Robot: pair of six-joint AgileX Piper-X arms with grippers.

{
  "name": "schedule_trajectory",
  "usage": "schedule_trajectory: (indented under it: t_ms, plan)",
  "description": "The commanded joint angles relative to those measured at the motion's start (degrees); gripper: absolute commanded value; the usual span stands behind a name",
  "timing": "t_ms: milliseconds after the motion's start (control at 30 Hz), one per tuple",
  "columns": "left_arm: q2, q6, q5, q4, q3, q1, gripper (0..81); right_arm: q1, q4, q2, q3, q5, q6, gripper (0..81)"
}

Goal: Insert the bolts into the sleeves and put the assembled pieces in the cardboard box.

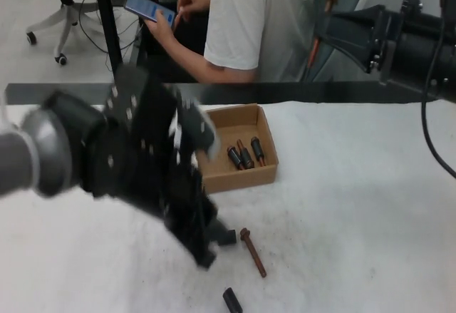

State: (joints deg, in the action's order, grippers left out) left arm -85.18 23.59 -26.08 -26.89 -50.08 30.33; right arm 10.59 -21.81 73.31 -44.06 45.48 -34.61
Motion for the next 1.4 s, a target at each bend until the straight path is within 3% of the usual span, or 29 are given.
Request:
schedule_trajectory:
  t_ms: [0, 167, 267, 333, 400, 700, 967, 1100, 1367]
  plan:
    - [-3.72, -2.46, 5.85, -2.66, 2.27, 0.04, 37.9, -1.84, -1.2, -0.61, -0.52, 3.04, -0.31, 0.8]
    - [-5.5, -13.65, 8.35, -9.54, 1.2, 0.17, 49.9, -1.83, -1.2, -0.61, -0.52, 3.29, -0.31, 0.8]
    - [-5.5, -23.97, 8.67, -12.08, 0.46, 0.14, 49.8, -1.83, -1.2, -0.61, -0.52, 4.2, -0.31, 0.8]
    - [-5.5, -29.19, 5.01, -11.72, 0.15, 0.47, 49.8, -1.83, -1.1, -0.61, -0.52, 4.63, -0.31, 0.8]
    - [-5.5, -28.45, 1.01, -11.93, -0.49, 1.49, 49.8, -1.83, -1.1, -0.61, -0.52, 4.63, -0.31, 0.8]
    - [-5.36, -1.8, 12.54, -23.56, -8.15, 8.9, 49.8, -1.83, -1.1, -0.61, -0.52, 5.71, -1.04, 0.8]
    - [-5.48, 22.4, 23.88, -23.11, -9.86, 10.91, 46.8, -1.83, -1.1, -0.61, -0.52, 6.43, -3.17, 0.8]
    - [-5.48, 35.73, 22.11, -23.08, -9.86, 11.02, 42.0, -1.83, -1.1, -0.61, -0.52, 6.51, -4.38, 0.8]
    - [-5.85, 43.91, 9.75, -22.22, -9.86, 12.42, 42.0, -1.83, -1.1, -0.61, -0.52, 6.76, -4.44, 0.8]
